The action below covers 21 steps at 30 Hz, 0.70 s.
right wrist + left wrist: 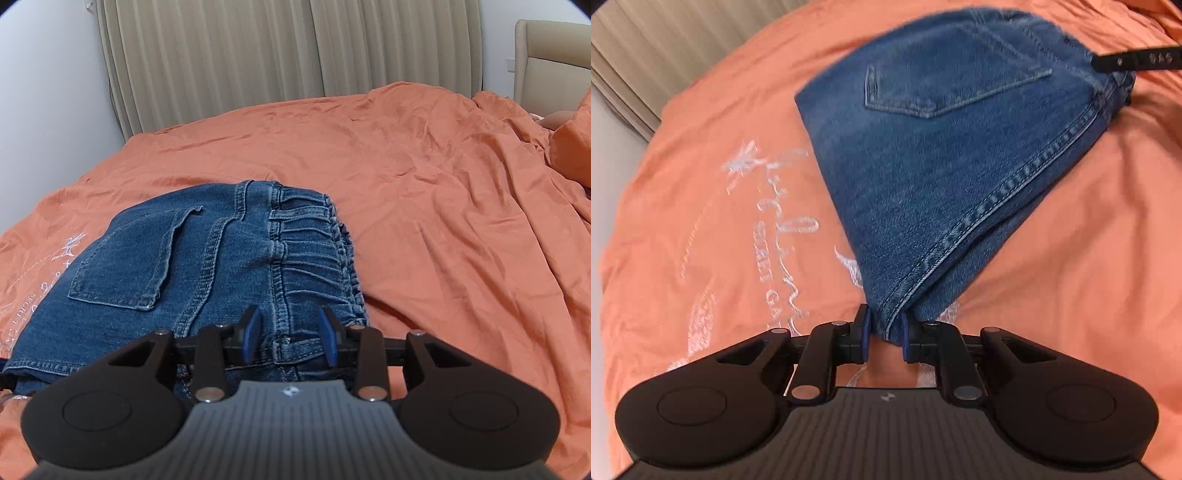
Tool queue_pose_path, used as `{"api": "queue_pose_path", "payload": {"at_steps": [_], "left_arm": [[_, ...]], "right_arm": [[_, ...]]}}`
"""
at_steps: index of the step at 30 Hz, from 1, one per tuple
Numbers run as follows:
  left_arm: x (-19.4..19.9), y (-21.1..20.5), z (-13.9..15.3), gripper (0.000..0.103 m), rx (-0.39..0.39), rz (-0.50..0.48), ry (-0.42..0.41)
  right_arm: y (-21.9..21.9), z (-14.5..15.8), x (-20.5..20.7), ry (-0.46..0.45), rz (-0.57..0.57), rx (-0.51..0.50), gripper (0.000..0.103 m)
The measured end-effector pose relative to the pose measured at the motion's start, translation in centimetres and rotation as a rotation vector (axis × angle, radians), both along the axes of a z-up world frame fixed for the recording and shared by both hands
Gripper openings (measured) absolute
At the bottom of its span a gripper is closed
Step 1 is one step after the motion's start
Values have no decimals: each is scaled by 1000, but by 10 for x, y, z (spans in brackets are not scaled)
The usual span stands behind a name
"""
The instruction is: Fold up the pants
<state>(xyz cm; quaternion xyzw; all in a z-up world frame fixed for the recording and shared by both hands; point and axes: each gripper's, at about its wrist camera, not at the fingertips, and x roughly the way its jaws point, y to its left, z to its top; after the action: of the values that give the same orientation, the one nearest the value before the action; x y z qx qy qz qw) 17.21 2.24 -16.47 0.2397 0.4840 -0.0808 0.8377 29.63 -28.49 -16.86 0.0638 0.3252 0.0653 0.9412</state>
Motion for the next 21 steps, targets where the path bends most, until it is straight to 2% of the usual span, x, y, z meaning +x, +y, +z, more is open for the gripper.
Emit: {"api": "queue_pose_path", "payload": {"at_steps": [4,5,8,9,10,11,14,16,18,21], "left_arm": [[-2,-1,7,18,-8,-16,23],[-2,2,10,21,-19,-8,41],[-5,17,25,27,-103,11,67],[-6,24,32,27,-147,17,57],[-7,30,38,31,-190,31,48],[-5,36,44,38,-250,47,40],[12,48,53,57,-438,108,13],[30,56,49,58,-541,168,3],[51,63,40,61,-640,240,12],[81,74,20,64,-756,336,60]], "right_arm": [[-1,-3,2,10,4,-3,31],[-2,-3,2,10,2,-2,31],[-6,2,-1,-1,-15,23,36],[-8,5,-4,-9,-27,43,45],[-12,7,-7,-18,-46,66,60],[-17,9,-10,-26,-73,93,64],[-37,8,-11,-17,-155,217,69],[-54,-2,-6,33,-218,321,76],[-71,-17,-1,99,-259,451,76],[-88,-41,5,183,-256,651,76]]}}
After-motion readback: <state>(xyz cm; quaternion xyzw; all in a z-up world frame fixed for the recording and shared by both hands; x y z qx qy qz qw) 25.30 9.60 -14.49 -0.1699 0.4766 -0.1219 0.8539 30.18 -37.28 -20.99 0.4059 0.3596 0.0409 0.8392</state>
